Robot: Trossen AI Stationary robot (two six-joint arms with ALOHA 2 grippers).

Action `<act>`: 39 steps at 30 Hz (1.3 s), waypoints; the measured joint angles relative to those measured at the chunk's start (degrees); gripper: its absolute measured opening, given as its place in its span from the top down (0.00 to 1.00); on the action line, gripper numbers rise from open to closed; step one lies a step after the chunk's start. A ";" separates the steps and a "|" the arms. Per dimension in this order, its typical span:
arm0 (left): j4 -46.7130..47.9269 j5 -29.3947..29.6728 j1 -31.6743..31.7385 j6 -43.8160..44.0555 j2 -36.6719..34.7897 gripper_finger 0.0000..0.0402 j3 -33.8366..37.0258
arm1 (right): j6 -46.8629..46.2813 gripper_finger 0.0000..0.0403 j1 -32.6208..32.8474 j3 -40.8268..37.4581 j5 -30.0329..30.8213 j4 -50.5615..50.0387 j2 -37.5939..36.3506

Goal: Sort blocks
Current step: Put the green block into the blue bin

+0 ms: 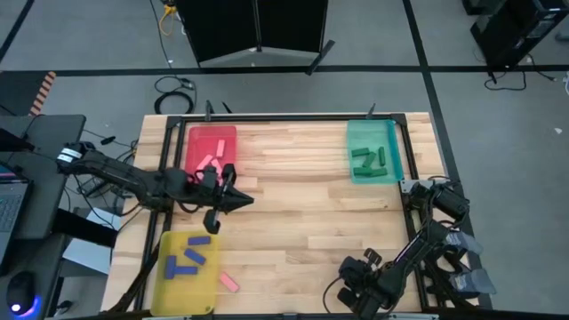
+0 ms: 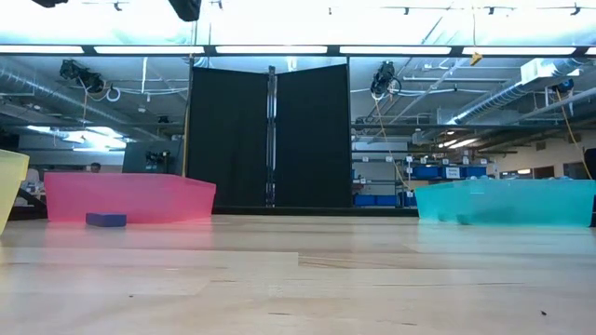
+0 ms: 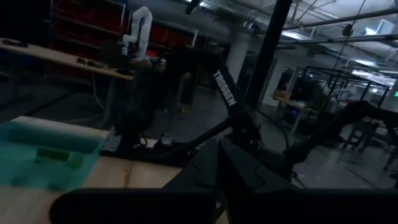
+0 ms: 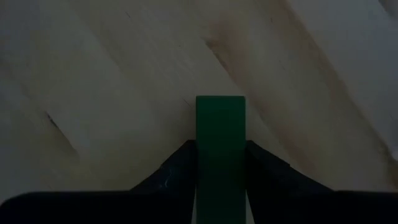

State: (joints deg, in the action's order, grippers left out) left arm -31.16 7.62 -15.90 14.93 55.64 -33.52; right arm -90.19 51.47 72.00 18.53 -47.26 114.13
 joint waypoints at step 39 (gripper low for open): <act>43.34 28.91 0.00 11.18 5.00 0.83 -4.96 | 46.72 0.72 -37.87 9.82 23.86 -11.50 -14.98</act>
State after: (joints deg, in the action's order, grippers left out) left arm 12.18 36.54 -15.90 26.10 60.65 -38.47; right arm -43.47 13.59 81.82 42.39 -58.77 99.16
